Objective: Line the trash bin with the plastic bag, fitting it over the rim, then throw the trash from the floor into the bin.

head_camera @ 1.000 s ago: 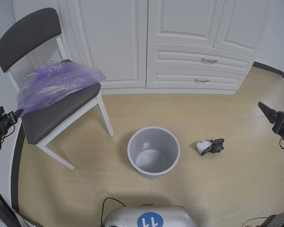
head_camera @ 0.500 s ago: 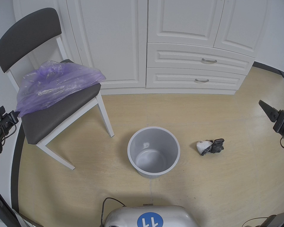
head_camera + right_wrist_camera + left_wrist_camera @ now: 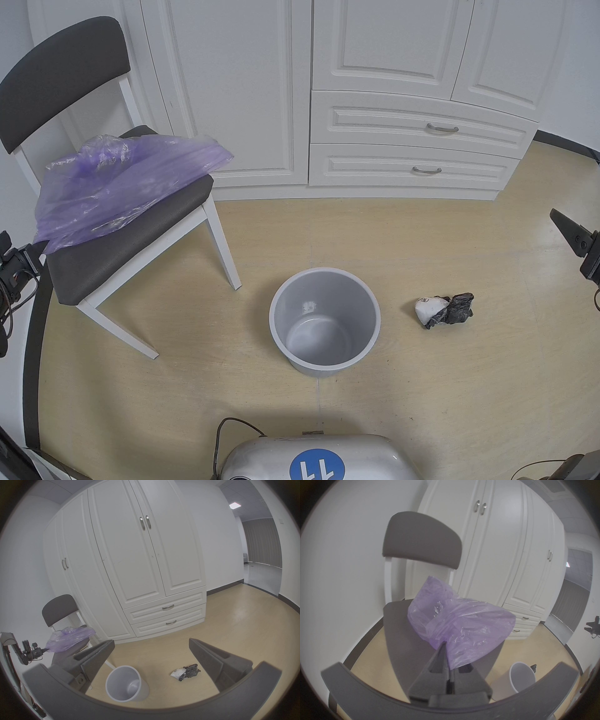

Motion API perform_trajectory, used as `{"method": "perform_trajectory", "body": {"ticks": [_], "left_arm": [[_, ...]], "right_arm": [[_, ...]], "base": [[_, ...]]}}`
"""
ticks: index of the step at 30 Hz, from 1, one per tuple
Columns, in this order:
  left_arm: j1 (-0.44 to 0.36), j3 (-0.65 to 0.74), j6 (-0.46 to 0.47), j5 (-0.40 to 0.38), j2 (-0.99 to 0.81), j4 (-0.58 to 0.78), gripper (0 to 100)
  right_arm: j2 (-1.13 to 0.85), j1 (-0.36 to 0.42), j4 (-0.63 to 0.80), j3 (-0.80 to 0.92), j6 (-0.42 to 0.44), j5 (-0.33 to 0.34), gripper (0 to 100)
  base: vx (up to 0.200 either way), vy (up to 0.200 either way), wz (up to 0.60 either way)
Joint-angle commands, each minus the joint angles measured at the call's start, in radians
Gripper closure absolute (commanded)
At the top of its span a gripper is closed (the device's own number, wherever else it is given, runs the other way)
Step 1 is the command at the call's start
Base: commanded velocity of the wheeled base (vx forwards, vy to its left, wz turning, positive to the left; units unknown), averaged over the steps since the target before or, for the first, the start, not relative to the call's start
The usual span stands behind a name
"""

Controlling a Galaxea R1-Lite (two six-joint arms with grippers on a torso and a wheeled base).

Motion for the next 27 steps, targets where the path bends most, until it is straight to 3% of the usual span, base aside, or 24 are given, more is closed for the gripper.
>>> {"method": "perform_trajectory", "body": {"ticks": [1,5,9,20,26,27], "left_arm": [[-0.101,0.055,0.009,0.052,-0.131,-0.004,100],[-0.162,0.05,0.067,0.111,-0.131,-0.005,100],[-0.272,0.05,0.15,0.276,-0.116,-0.008,100],[-0.556,0.059,0.17,0.468,-0.194,-0.007,100],[-0.71,0.105,0.24,0.602,-0.226,-0.008,100],[-0.765,0.125,0.26,0.641,-0.235,-0.008,100]], "right_arm": [[-0.007,0.003,-0.001,0.0,-0.004,-0.004,0],[-0.032,0.004,0.002,-0.001,-0.017,0.005,0],[-0.045,0.007,0.004,-0.003,-0.029,0.007,0],[-0.044,0.013,0.005,-0.001,-0.044,0.0,0],[-0.044,0.053,0.005,0.005,-0.058,-0.013,0],[-0.044,0.062,0.005,0.008,-0.06,-0.018,0]], "base": [[0.0,0.0,0.0],[0.0,0.0,0.0],[0.0,0.0,0.0],[0.0,0.0,0.0],[0.0,0.0,0.0],[0.0,0.0,0.0]]}}
